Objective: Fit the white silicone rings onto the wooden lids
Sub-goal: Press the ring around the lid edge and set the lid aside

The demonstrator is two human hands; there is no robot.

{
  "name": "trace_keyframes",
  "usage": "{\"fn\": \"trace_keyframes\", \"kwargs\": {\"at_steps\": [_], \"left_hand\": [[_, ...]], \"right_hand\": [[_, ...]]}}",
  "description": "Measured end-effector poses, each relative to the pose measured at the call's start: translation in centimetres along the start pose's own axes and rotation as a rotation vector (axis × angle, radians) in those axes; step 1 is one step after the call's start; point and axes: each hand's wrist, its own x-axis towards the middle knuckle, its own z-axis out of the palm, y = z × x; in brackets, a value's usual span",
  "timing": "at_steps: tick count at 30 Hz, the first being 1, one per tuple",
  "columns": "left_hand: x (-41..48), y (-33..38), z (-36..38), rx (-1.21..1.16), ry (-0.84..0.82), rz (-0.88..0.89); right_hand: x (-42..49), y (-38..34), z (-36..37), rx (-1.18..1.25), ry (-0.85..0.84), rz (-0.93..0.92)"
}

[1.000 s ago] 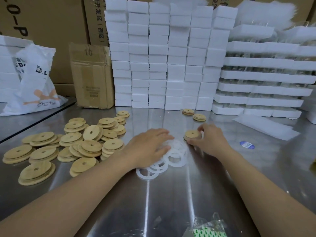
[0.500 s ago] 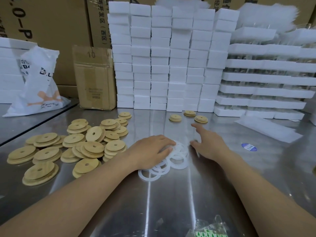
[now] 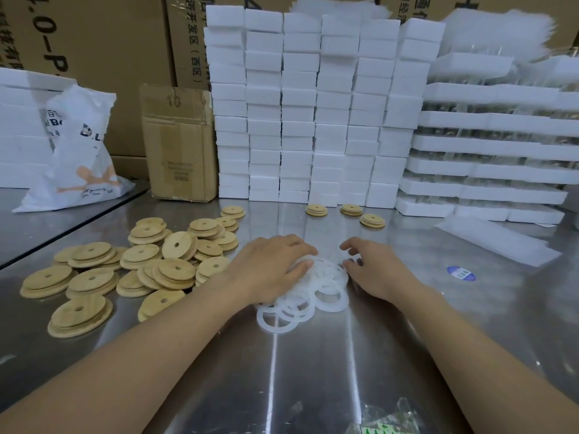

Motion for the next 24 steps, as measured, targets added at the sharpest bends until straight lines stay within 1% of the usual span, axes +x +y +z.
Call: {"fn": "trace_keyframes", "kwargs": {"at_steps": [3,6,9,11,12,15,20,22,24], "left_hand": [[0.0,-1.7,-1.7,0.041,0.109,-0.131],[-0.2,-4.7,-2.8,0.168,0.143,-0.342],[-0.9,-7.8,-2.8,0.245,0.045,-0.567],[-1.3,-9.2,-2.5,0.194,-0.032,-0.665],[-1.4,-9.7,-2.4,0.143,-0.041,-0.687],[-1.6,-10.2,-2.2,0.077,0.04,-0.639],[-1.2,-8.5,-2.2,0.006,0.168,-0.57],[-0.7,-7.5,-2.1,-0.044,0.245,-0.501],[-0.3,-6.1,-2.1,-0.161,0.315,-0.389]], "right_hand": [[-0.2,-0.6,0.1,-0.014,0.001,-0.037],[-0.3,-1.1,0.2,-0.014,-0.014,-0.043],[-0.3,-1.1,0.2,-0.011,-0.027,-0.039],[-0.3,-1.0,0.2,-0.009,-0.028,-0.039],[-0.3,-1.0,0.3,-0.005,-0.028,-0.039],[-0.3,-0.9,0.4,-0.017,-0.03,-0.046],[-0.2,-1.0,0.4,-0.019,-0.036,-0.058],[-0.2,-1.1,0.3,-0.014,-0.026,-0.051],[-0.3,-1.3,0.3,0.005,-0.02,-0.037]]}}
